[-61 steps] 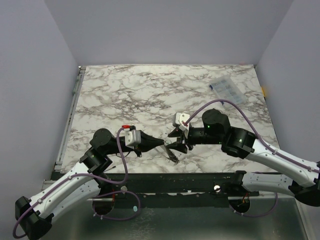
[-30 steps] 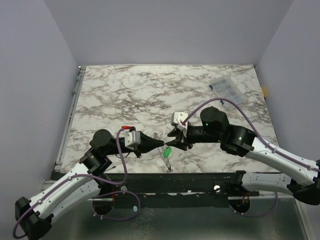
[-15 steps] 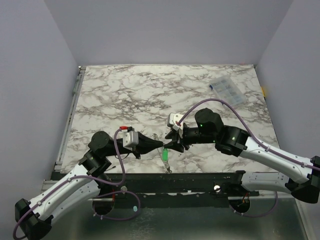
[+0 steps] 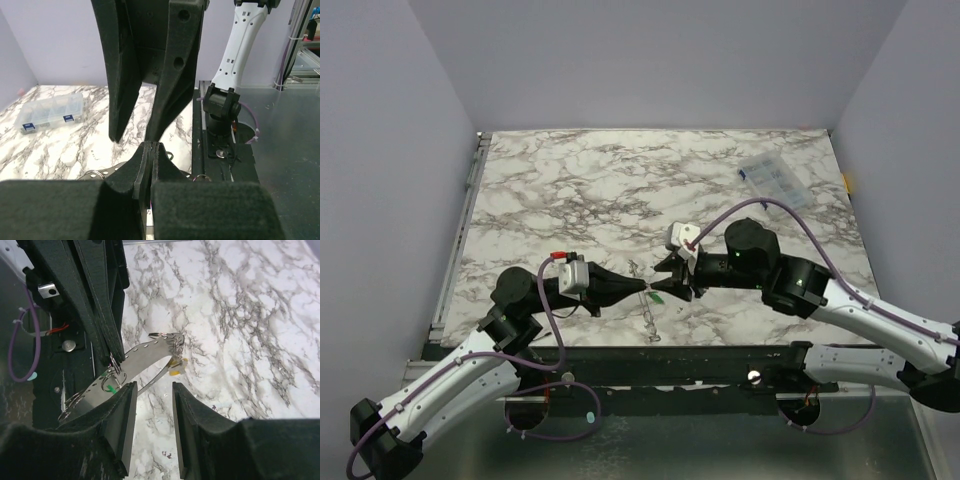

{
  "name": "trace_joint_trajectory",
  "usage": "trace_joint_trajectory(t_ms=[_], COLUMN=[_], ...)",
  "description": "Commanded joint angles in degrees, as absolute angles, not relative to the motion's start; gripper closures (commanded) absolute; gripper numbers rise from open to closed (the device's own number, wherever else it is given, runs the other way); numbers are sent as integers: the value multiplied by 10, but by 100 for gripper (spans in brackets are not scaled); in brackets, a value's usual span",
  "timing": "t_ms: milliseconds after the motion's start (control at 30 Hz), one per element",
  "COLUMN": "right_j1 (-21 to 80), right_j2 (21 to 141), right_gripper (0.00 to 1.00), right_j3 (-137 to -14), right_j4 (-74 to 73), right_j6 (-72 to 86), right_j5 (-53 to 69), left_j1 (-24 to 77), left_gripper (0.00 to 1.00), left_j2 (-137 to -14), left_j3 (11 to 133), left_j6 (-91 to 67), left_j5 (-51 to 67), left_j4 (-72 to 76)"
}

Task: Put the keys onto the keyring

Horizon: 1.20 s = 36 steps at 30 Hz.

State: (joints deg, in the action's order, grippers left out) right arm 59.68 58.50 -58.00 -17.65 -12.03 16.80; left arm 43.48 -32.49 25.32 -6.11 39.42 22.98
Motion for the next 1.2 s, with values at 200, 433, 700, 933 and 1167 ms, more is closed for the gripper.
trace_joint_trajectory(t_ms=[200,433,700,933,1167], right_j1=[601,601,601,601,601], right_j2=[527,562,590,608,607], right_gripper=[57,51,52,54,73], right_j3=[-579,-580,-582,-588,-587], right_j4=[-199,-193,-158,-153,-148], right_j6=[-109,-105,-102,-98,-98], right_j5=[142,236,260,273,268], left_j1=[425,424,424,423,423], left_gripper=[100,100,100,100,100], left_j2=[-327,-328,-326,-325,-324], left_j3=[256,256,255,255,255], left_j6=[-54,-58,-58,-59,-60], left_j5=[390,393,396,396,398], left_j4=[255,254,255,254,254])
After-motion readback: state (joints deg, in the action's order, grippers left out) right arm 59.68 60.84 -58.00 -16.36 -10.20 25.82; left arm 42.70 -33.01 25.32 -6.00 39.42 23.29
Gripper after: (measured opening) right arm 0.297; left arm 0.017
